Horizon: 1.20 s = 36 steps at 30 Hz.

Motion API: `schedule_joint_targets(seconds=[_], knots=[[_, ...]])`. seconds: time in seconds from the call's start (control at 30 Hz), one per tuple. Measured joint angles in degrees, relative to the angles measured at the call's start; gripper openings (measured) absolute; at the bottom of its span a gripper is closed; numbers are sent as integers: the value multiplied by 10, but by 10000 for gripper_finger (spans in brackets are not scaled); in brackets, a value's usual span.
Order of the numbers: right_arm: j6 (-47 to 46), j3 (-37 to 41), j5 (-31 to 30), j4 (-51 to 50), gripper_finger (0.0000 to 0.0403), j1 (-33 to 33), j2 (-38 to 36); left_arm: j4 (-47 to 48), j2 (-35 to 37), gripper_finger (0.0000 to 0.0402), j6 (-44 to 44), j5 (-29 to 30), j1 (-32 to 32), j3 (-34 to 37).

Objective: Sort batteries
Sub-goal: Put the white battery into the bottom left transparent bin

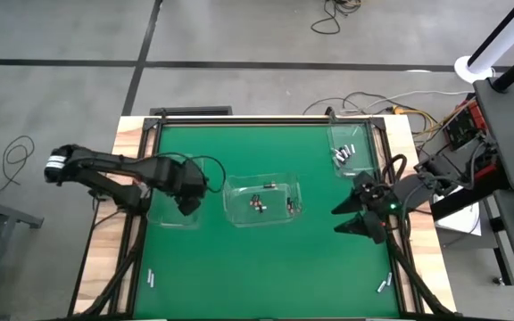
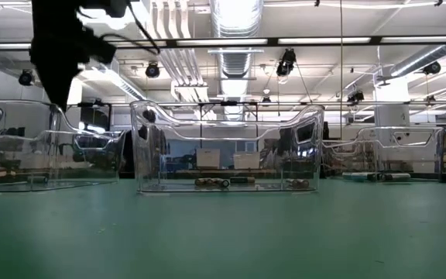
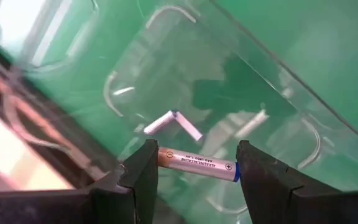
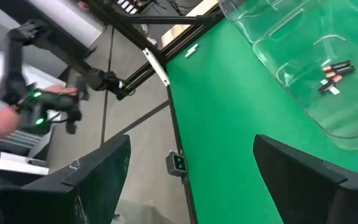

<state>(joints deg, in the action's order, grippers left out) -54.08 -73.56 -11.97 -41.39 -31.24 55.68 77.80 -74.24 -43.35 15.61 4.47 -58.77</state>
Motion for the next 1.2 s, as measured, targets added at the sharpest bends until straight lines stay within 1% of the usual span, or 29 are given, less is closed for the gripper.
schedule_joint_targets(seconds=[0.1,0.17,0.33,0.53,0.73,0.9,1.07,1.2], knots=[[1,-2,-1,0,324,0,0,-53,12,165,11,-17,-30,46],[9,-2,-4,-1,321,0,0,-71,12,165,23,-19,-42,69],[27,-2,-34,-1,316,0,0,-90,-9,165,68,-32,-70,109],[30,-2,-44,-1,318,0,0,-143,-22,165,117,-62,-98,153],[27,-2,-46,-1,322,0,0,-160,-25,165,152,-65,-111,177],[26,-2,-46,-1,313,0,0,-176,-25,165,185,-92,-123,202],[27,-2,-46,-1,307,0,0,-194,-27,165,189,-104,-129,207],[27,-2,-46,-1,306,0,0,-201,-42,173,189,-112,-129,206]])
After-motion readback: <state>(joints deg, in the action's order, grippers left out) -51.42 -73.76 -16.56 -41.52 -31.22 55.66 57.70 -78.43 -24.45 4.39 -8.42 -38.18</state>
